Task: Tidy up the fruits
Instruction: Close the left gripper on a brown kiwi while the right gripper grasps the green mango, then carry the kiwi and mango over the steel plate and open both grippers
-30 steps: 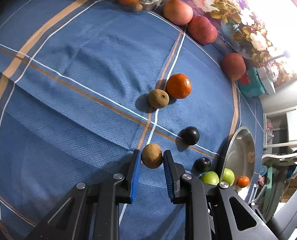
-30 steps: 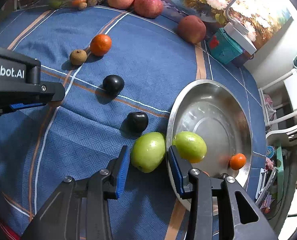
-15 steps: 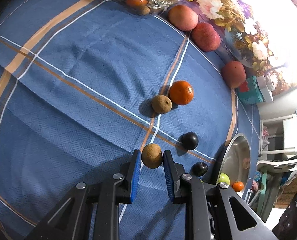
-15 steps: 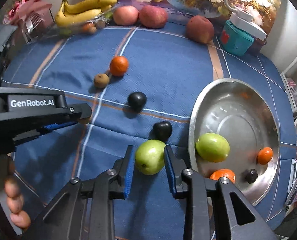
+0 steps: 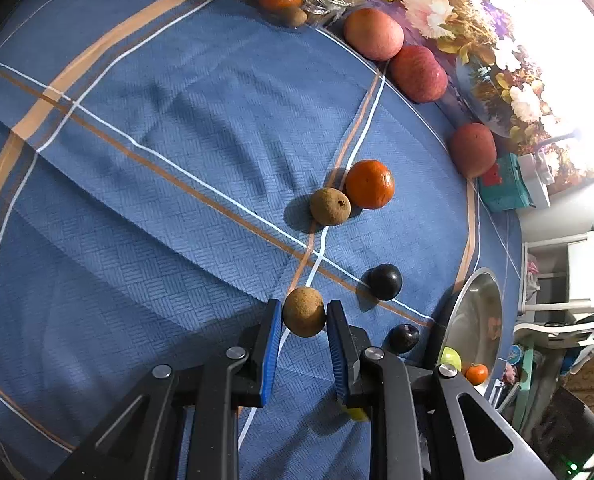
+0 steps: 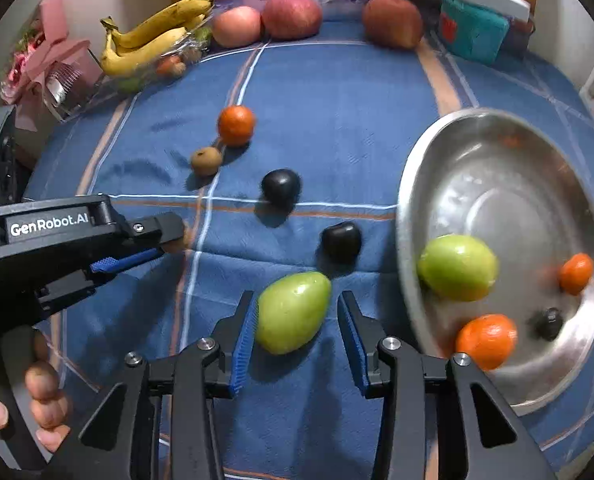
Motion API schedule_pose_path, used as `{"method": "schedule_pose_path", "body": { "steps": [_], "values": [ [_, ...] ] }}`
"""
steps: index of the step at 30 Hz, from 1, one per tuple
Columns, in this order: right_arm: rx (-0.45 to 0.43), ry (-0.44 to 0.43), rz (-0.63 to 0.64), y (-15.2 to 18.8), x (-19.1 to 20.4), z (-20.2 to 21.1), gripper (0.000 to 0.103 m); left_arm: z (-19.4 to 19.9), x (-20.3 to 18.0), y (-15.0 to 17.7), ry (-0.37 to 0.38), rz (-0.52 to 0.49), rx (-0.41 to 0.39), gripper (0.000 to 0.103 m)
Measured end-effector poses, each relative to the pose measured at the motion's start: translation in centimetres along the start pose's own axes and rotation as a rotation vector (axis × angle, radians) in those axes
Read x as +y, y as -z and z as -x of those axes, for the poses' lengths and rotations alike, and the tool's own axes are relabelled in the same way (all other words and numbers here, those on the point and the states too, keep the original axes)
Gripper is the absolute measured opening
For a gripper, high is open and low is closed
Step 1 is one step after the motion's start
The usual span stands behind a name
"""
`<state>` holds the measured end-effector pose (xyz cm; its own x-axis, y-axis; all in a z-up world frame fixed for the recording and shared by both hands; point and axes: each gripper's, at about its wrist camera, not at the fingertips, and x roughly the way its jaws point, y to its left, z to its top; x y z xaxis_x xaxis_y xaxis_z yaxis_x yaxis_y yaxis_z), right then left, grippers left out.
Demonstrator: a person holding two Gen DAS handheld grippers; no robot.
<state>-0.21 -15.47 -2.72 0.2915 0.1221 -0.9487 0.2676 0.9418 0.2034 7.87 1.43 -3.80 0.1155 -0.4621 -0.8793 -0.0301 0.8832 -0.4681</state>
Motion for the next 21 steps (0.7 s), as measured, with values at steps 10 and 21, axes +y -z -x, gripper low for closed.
{"method": "schedule_pose_path", "body": {
  "steps": [10, 21],
  "values": [
    [0.048, -0.087, -0.065, 0.0, 0.8, -1.8, 0.041, 0.1, 0.4, -0.1, -0.009, 0.011, -0.002, 0.024],
    [-0.127, -0.063, -0.099, -1.0, -1.4, 3.9, 0.041, 0.7, -1.5, 0.0, -0.031, -0.060, -0.044, 0.024]
  ]
}}
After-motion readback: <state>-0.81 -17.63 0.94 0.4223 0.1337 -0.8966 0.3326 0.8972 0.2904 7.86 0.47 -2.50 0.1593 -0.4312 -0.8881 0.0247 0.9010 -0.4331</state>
